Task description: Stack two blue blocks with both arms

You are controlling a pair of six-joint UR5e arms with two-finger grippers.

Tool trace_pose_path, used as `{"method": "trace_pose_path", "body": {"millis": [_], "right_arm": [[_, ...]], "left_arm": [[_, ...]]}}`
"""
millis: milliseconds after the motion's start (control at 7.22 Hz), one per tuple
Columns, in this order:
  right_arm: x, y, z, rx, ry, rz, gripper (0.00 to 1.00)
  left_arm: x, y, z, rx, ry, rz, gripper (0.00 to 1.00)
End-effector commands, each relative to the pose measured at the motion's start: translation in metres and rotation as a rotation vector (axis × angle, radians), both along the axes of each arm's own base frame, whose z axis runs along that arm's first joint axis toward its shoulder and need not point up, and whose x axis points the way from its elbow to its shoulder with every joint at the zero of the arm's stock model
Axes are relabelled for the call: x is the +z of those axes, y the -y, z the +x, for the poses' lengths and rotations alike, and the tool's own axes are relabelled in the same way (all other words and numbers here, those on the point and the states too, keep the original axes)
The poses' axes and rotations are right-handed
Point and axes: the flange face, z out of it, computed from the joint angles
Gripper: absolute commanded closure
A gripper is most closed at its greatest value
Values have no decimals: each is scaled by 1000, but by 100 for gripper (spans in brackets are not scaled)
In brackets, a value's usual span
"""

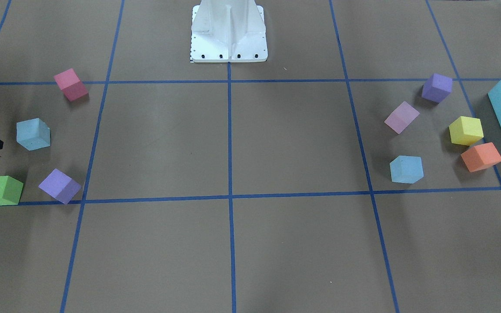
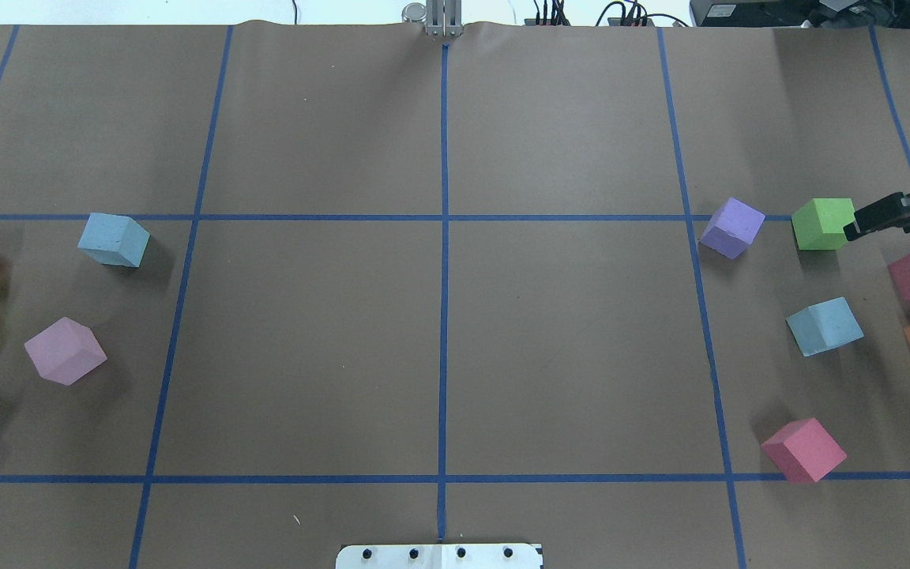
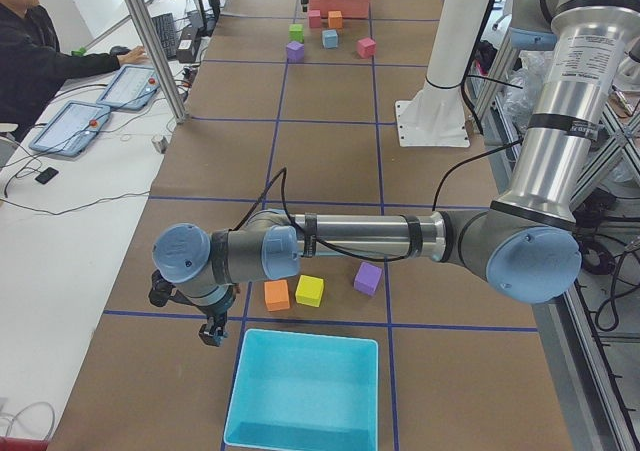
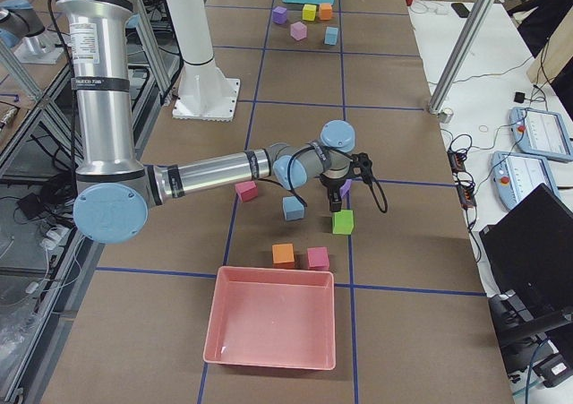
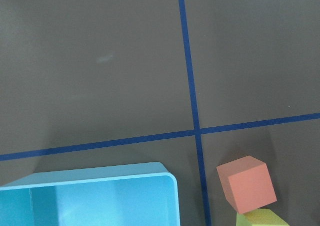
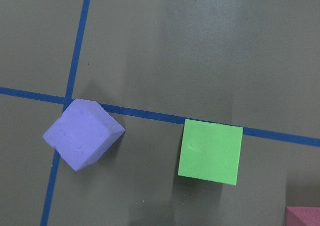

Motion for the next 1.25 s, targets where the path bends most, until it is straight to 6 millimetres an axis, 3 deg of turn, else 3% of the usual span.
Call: {"method": "trace_pose_path", "body": {"millis": [0, 277, 554, 1108], "right_arm": [[16, -44, -22, 11, 27, -16, 0], [-4, -55, -56, 31, 7, -26, 0], [1, -62, -71, 26, -26, -19, 0], [18, -81, -78, -9, -63, -25, 0]], "left_arm": [[-1, 0, 0, 0, -1, 2, 2], [0, 0, 0, 2, 1, 2, 2], [0, 0, 0, 2, 1, 2, 2], [0, 0, 0, 2, 1, 2, 2]]}}
